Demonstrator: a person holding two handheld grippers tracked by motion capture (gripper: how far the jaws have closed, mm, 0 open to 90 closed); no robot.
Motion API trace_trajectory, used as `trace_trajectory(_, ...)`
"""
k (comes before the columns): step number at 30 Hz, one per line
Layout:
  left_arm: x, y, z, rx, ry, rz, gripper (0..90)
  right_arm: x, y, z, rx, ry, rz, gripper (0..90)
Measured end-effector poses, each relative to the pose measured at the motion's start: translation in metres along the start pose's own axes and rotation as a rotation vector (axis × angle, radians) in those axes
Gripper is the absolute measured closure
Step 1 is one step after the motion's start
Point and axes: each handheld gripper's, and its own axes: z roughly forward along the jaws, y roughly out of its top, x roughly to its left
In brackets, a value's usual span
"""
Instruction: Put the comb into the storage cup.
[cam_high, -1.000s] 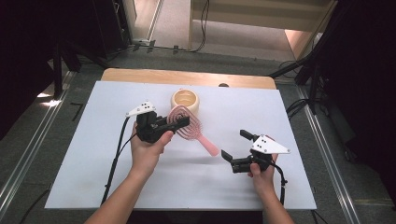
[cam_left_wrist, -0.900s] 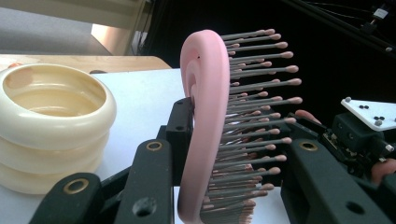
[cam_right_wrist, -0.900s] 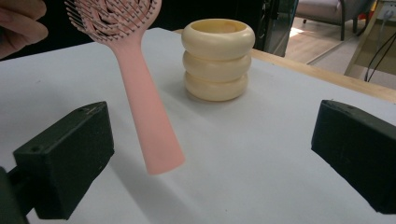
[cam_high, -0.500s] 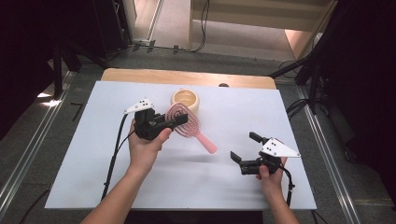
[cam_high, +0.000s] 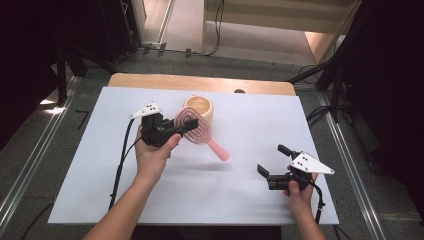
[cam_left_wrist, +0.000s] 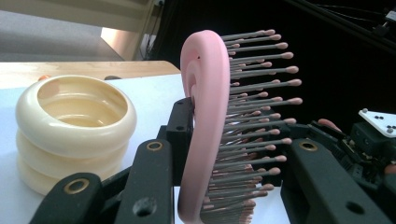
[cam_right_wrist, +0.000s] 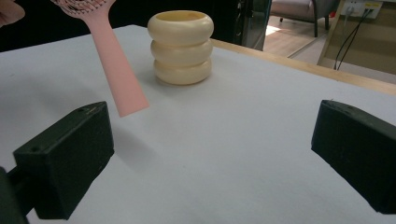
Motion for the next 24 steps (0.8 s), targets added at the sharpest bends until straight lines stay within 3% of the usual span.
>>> trace_trajectory(24, 0.014, 0.02, -0.009, -0.031, 0.039, -0.003, 66.1, -0.014, -0.018, -0.025, 0.001, -0.06, 0.016, 0.0)
